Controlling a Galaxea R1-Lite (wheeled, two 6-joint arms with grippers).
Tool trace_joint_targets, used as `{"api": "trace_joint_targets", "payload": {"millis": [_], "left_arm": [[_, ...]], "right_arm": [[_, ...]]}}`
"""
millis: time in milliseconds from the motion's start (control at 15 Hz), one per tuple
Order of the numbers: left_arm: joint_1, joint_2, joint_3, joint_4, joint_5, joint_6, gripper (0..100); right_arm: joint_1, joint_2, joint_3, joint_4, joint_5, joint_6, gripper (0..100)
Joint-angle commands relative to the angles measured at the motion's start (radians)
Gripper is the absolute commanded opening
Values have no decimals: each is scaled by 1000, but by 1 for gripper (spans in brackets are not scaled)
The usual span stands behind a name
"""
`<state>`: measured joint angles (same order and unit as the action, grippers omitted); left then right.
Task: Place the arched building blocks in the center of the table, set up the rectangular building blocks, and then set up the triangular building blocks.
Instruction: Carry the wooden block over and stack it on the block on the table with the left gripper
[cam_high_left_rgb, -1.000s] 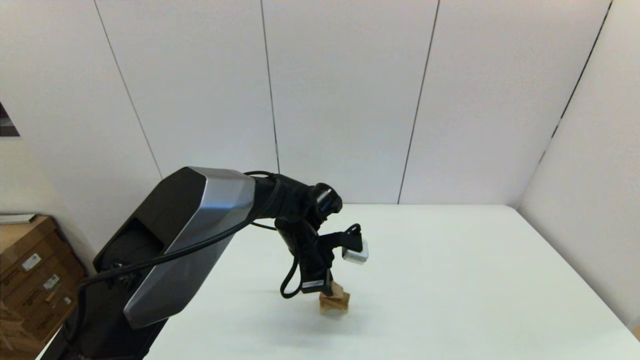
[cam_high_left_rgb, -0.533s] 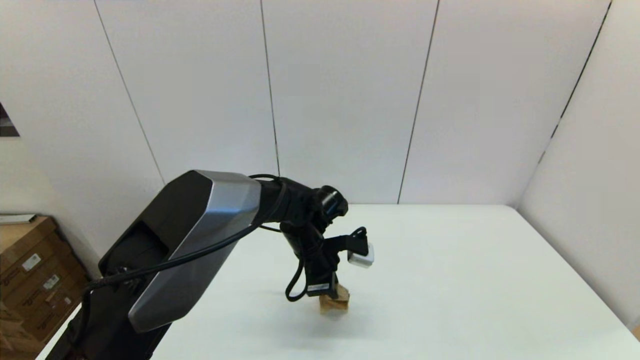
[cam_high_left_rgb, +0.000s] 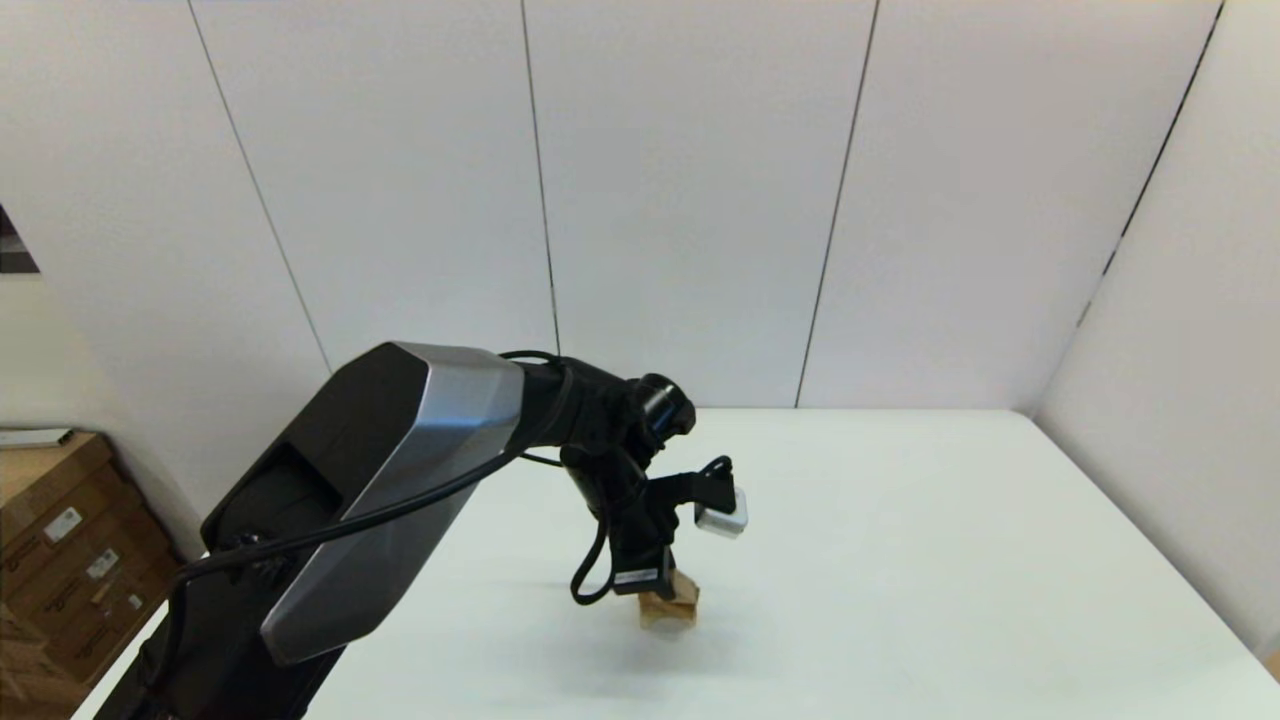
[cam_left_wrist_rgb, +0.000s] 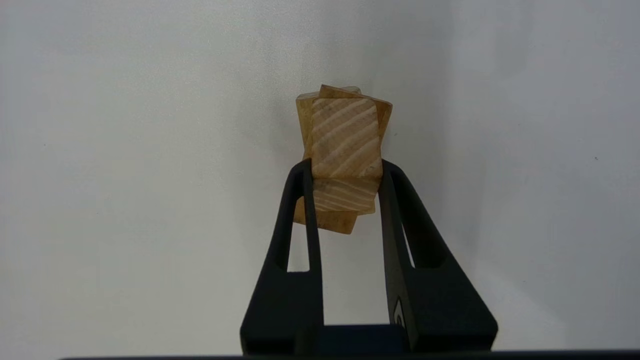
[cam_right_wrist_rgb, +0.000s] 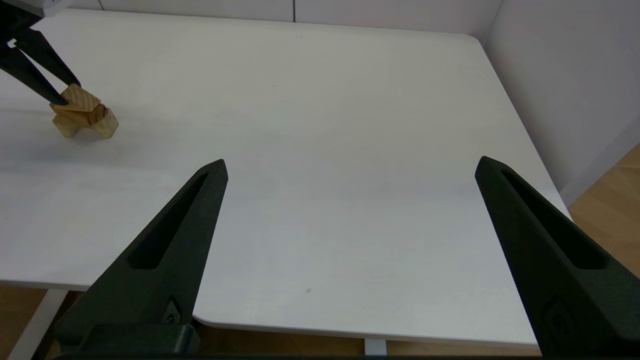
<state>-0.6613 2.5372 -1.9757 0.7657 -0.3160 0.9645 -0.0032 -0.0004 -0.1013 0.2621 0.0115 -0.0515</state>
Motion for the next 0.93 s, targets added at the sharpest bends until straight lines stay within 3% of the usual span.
{"api": "trace_joint_targets", "payload": {"millis": [67, 933], "left_arm": [[2, 3, 0, -5, -2, 3, 0], [5, -9, 0, -2, -2, -7, 0]], "right_arm": [[-1, -1, 0, 2, 1, -1, 100], [0, -1, 0, 2, 1, -1, 100]]}}
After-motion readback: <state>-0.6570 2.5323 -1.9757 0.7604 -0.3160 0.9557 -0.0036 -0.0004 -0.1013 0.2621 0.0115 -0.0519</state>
